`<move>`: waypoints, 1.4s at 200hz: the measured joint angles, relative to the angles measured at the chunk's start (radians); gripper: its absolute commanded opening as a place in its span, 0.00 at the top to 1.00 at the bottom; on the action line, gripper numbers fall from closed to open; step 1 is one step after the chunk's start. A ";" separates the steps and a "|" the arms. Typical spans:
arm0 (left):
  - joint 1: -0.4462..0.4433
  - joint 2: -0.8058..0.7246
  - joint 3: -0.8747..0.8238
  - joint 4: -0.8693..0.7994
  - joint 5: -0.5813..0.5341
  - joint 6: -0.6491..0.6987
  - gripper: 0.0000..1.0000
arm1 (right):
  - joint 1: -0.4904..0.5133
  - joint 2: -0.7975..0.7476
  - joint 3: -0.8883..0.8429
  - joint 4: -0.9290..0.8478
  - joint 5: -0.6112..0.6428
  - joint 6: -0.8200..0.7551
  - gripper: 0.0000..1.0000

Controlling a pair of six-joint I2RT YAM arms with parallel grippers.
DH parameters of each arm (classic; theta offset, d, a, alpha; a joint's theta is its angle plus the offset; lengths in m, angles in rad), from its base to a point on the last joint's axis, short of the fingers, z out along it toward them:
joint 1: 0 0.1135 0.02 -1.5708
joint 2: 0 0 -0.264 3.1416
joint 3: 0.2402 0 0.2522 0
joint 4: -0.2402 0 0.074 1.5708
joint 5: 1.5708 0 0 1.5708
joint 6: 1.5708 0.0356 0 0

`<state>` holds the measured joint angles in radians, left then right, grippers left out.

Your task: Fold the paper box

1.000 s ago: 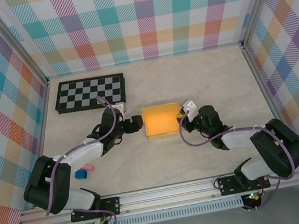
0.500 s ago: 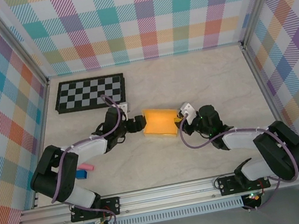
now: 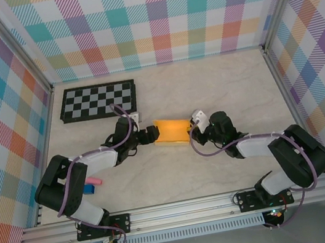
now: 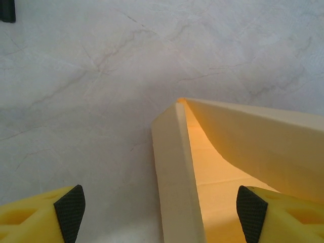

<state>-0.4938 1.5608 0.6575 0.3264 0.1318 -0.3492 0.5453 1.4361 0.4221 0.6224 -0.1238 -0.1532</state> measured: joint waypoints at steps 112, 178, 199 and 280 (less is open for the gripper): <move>0.000 0.014 -0.036 0.017 -0.049 -0.029 0.19 | 0.025 0.043 -0.002 -0.005 0.008 0.027 0.78; 0.000 -0.025 -0.073 0.001 -0.158 -0.039 0.18 | 0.026 0.034 -0.043 0.021 0.023 0.071 0.74; 0.000 -0.092 -0.077 -0.027 -0.195 -0.040 0.17 | 0.026 -0.014 -0.058 0.010 0.026 0.083 0.72; 0.085 -0.285 0.013 -0.229 -0.245 -0.040 0.12 | 0.026 -0.451 -0.127 -0.286 0.007 0.246 0.38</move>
<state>-0.4084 1.2762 0.6708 0.0978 -0.1135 -0.3889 0.5713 0.9848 0.2955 0.3367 -0.1169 0.0929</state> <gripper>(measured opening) 0.876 0.596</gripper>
